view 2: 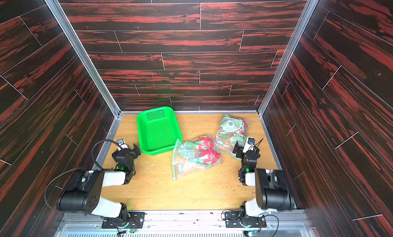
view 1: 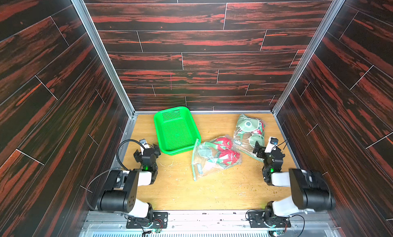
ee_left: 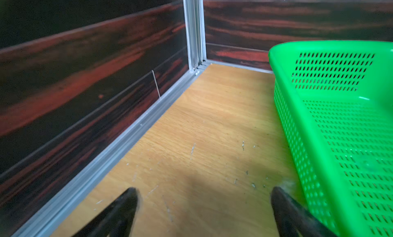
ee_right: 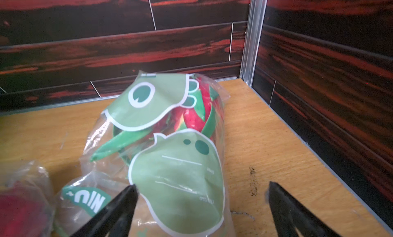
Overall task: Open the zip-top bag and take out the dragon fruit
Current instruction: Pick up the zipper food storage bag at the center of the board.
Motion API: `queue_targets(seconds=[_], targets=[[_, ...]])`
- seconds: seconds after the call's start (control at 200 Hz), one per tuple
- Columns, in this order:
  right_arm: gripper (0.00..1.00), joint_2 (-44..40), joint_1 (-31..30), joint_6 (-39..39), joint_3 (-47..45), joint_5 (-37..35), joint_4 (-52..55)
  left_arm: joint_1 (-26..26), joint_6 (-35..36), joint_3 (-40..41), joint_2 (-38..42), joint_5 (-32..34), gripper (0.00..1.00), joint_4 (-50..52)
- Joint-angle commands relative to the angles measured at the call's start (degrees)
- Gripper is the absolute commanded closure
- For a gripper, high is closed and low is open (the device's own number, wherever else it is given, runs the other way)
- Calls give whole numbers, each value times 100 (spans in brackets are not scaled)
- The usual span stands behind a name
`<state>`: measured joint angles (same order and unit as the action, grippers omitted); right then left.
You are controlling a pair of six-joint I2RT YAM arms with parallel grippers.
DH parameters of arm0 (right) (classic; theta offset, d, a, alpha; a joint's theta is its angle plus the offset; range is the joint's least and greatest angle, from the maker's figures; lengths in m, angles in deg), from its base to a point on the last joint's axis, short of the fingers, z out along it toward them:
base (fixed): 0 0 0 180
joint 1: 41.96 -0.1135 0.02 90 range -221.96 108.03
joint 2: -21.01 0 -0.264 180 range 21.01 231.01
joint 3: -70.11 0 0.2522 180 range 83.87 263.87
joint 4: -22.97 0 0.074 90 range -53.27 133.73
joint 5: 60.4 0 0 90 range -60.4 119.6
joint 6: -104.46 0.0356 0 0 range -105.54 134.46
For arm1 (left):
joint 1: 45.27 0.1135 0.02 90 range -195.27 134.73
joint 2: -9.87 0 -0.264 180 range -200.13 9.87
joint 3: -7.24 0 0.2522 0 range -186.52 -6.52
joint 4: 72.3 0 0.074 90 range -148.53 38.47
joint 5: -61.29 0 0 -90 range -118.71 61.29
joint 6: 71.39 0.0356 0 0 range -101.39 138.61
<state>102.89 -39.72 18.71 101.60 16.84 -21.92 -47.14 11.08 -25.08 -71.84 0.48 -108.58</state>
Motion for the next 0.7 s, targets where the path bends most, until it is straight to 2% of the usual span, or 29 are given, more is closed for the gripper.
queue_targets(seconds=[0.0, 0.04, 0.145, 0.22, 0.331, 0.451, 0.551, 0.651, 0.696], targets=[[2, -522, 20, -17, 585, 48, 1327, -7, -183, -485, 1239, 550, 0, 1525], [2, -712, 18, 44, 798, 70, 1787, -11, -366, -833, 1627, 614, 0, 2406], [2, -1016, 33, 578, 1689, 9, 3404, -23, -1120, -1591, 2221, 541, 0, 3909], [1, -1080, 32, 1024, 2462, 377, 4520, -70, -1671, -2191, 2376, 321, 0, 4906], [2, -1081, 32, 1618, 3389, 1182, 5726, -445, -1943, -2890, 2462, -84, 0, 5974], [3, -1111, 33, 1867, 3845, 2561, 6123, -994, -2250, -3336, 2507, -931, 0, 6787], [3, -1086, 27, 1994, 4014, 3833, 6270, -1643, -2502, -3440, 2520, -1136, 0, 7332], [3, -993, -48, 2123, 4148, 4561, 6547, -2264, -2830, -3320, 2507, -1428, 1, 7630], [3, -1033, -134, 2099, 4134, 4705, 6622, -2523, -2976, -3177, 2490, -1629, 5, 7603]])
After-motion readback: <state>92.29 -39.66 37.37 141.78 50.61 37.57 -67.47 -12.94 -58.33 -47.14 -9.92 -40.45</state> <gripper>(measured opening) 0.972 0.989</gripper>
